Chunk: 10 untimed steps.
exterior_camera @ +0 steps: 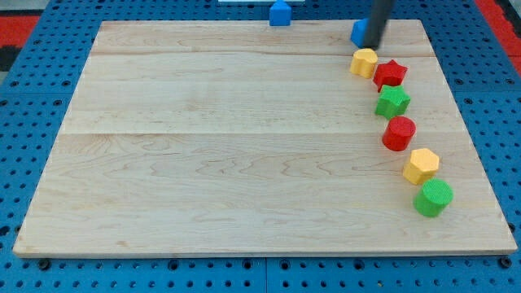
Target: Move the blue cube diagonal bottom right of the blue triangle
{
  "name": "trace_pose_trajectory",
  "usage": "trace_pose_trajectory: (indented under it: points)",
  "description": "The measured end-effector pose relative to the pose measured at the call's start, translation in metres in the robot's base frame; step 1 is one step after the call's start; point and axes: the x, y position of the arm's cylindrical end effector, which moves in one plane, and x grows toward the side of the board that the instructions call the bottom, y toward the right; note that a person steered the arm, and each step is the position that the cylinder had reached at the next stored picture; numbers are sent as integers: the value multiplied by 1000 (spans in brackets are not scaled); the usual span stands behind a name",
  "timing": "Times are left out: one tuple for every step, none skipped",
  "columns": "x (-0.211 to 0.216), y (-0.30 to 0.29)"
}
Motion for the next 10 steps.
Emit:
trace_pose_trajectory:
  points:
    - [0,5]
    - [-7,66]
    - [-42,103]
    - [-38,70]
    - [1,25]
    - [6,-4]
    - [-1,36]
    - [-32,40]
    - [-35,28]
    - [2,-16]
